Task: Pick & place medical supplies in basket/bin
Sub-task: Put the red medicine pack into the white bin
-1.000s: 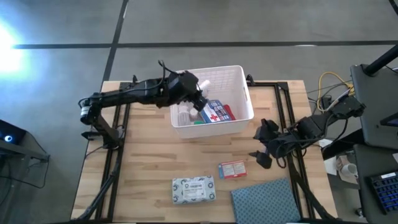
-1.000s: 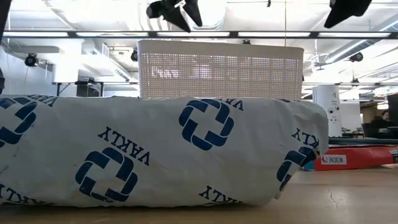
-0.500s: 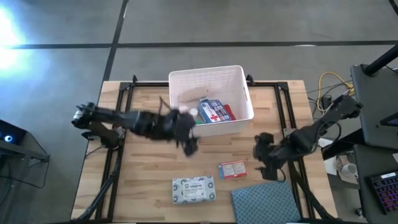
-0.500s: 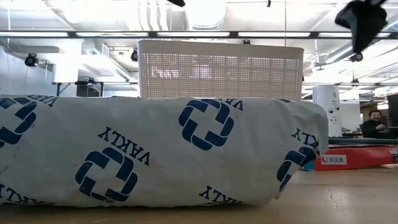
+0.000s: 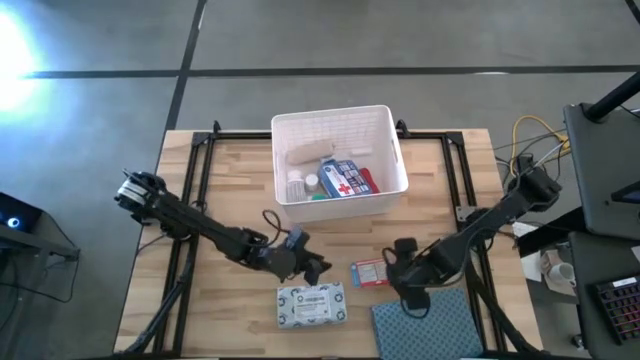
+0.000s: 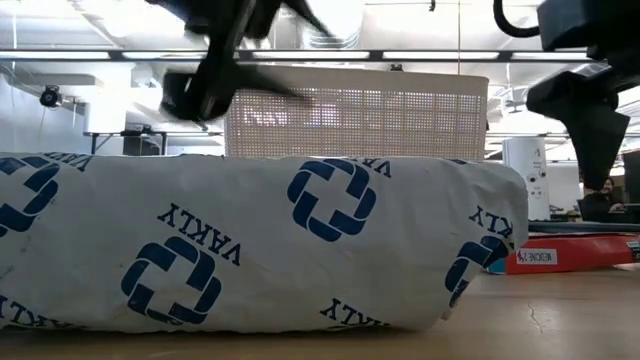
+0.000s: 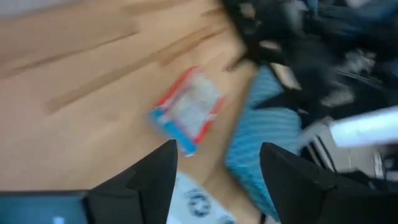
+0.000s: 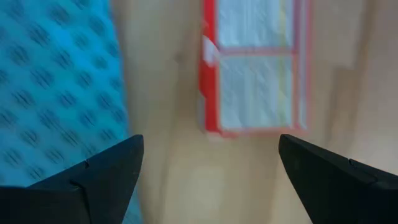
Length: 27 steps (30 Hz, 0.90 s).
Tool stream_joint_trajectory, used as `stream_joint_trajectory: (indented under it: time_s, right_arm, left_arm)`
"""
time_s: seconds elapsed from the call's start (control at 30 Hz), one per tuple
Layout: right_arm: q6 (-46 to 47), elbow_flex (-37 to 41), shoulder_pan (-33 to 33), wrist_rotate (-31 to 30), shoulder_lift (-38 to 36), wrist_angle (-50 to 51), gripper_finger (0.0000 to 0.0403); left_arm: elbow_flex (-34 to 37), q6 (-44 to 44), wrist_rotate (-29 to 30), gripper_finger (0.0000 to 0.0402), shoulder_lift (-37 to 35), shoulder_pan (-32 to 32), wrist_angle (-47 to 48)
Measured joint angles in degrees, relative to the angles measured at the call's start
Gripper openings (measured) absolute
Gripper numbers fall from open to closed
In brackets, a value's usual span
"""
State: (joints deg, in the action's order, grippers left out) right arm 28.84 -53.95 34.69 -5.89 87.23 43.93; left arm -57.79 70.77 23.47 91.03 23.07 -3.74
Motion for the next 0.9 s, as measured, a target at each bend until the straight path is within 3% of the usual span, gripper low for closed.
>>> stream_joint_trajectory:
  time_s: [0.17, 0.37, 0.47, 0.6, 0.73, 0.9]
  right_arm:
    - [1.9, -0.8, 1.2, -3.5, 1.9, -3.6, 0.0363]
    - [2.4, -0.3, 1.7, -12.2, 2.2, -5.7, 0.0363]
    - [-0.8, -0.1, 1.7, -12.2, 3.8, -9.2, 0.0364]
    - [-4.2, -0.5, 1.7, -9.1, 7.0, -14.7, 0.0364]
    - [-4.8, -3.3, 1.5, -8.8, 10.4, -12.5, 0.0364]
    - [-7.8, -5.8, 1.5, -10.4, 11.2, -11.1, 0.0364]
  left_arm:
    - [2.7, 7.2, -0.6, 0.0178, 3.0, 1.1, -1.3]
    - [-1.9, 7.8, -1.0, 0.0162, 8.2, 1.3, -1.2]
    - [-5.2, 7.4, -1.0, 0.0162, 10.4, 1.3, 0.4]
    - [-9.9, 8.4, -1.1, 0.0162, 12.1, 1.4, 10.3]
    - [-13.4, 8.8, -1.1, 0.0162, 12.2, 1.4, 18.7]
    - [-15.6, 8.8, -1.0, 0.0162, 12.0, 1.4, 22.2]
